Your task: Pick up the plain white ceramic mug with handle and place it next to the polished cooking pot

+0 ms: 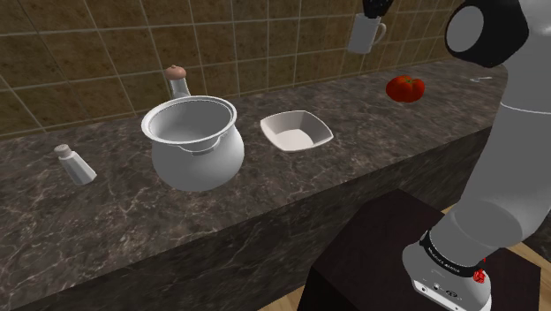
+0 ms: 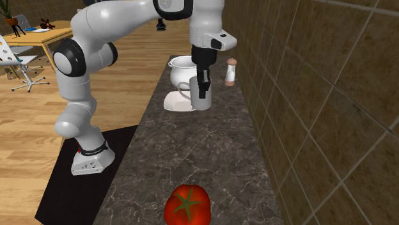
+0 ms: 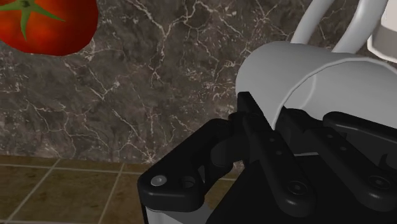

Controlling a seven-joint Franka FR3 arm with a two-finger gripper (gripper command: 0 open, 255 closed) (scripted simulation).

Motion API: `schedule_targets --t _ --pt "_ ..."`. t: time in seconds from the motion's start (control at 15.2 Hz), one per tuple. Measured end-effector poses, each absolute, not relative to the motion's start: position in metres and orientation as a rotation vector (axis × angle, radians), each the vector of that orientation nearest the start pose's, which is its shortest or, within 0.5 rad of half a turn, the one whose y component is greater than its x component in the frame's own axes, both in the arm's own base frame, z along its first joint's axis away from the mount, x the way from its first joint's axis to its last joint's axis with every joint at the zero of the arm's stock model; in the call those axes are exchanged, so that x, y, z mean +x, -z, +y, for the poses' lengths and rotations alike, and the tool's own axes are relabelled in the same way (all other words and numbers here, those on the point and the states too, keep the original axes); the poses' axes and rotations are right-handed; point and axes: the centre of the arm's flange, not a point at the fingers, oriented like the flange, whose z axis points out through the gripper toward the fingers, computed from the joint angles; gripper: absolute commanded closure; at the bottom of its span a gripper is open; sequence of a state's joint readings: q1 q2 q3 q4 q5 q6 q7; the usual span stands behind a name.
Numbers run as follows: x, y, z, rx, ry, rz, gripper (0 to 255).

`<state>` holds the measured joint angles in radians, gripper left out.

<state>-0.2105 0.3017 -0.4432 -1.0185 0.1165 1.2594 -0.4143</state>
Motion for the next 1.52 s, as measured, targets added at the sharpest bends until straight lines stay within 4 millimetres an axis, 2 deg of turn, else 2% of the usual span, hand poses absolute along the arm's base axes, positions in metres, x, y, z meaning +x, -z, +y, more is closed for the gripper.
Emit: schedule_targets --t 0.13,0.26,0.46,1.52 --pt "0.514 -0.69 -0.3 -3.123 -0.061 0.297 255" --pt "0.508 -0.69 -0.279 -3.123 -0.061 0.296 255" --pt "0.496 -0.695 -0.244 -3.122 -0.061 0.296 255" --pt "0.44 -0.695 -0.039 -3.123 -0.062 0.295 255"
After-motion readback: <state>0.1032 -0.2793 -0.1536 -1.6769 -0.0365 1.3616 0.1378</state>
